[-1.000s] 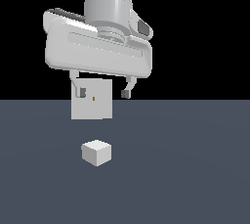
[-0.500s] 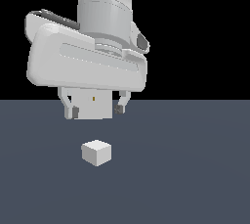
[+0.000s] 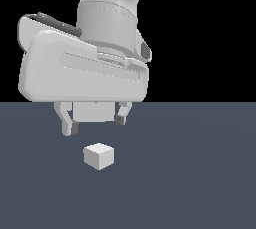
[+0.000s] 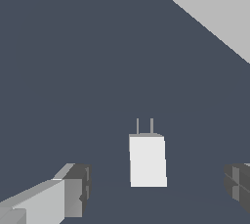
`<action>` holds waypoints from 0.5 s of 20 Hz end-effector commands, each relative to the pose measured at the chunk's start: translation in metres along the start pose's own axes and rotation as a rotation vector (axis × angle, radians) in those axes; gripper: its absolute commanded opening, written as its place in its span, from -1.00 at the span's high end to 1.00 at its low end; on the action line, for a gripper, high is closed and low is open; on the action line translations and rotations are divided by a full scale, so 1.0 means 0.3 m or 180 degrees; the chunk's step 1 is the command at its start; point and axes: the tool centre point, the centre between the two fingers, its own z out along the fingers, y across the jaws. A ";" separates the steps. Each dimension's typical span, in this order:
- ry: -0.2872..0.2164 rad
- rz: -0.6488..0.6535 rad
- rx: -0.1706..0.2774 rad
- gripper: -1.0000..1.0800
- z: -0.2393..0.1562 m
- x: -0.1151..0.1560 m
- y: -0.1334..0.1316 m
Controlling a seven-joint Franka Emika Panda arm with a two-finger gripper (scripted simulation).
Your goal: Plug the charger into the wall socket.
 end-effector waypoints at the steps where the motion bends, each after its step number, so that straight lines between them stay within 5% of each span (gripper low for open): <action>1: 0.0004 -0.0029 0.0002 -0.92 0.004 -0.002 -0.002; 10: 0.0001 -0.0022 0.0002 -0.92 0.045 -0.010 -0.002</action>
